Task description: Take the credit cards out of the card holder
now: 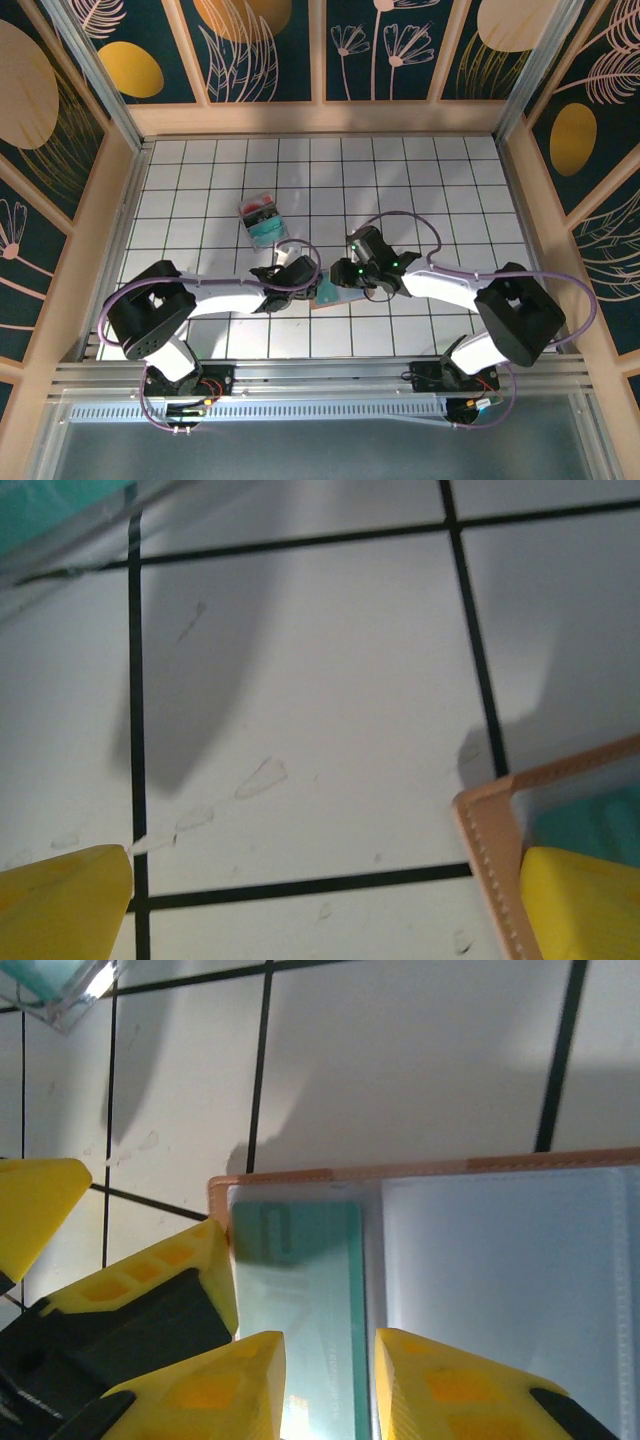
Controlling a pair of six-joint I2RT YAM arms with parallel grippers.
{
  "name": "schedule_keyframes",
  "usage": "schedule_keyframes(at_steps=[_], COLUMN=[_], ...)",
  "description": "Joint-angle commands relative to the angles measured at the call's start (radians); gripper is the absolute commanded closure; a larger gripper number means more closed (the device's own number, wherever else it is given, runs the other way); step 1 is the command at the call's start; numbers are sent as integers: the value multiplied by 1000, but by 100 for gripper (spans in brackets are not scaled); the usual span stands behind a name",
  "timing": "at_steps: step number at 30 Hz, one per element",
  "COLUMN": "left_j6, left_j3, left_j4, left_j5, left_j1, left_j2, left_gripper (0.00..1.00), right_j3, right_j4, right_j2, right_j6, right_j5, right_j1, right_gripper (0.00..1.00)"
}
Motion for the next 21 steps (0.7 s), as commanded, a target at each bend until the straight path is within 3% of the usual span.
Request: schedule_keyframes(at_steps=[1,21], left_j6=[-29,-20], left_j3=[-18,-14], left_j4=[-17,-19], left_j5=[39,37], left_j1=[5,5], left_j2=[-23,26], left_gripper=[1,1], right_j3=[40,31], right_j4=[4,-7], right_j2=[25,116], right_j6=[-15,26], right_j5=[-16,1], right_j1=[27,47], right_gripper=[70,70])
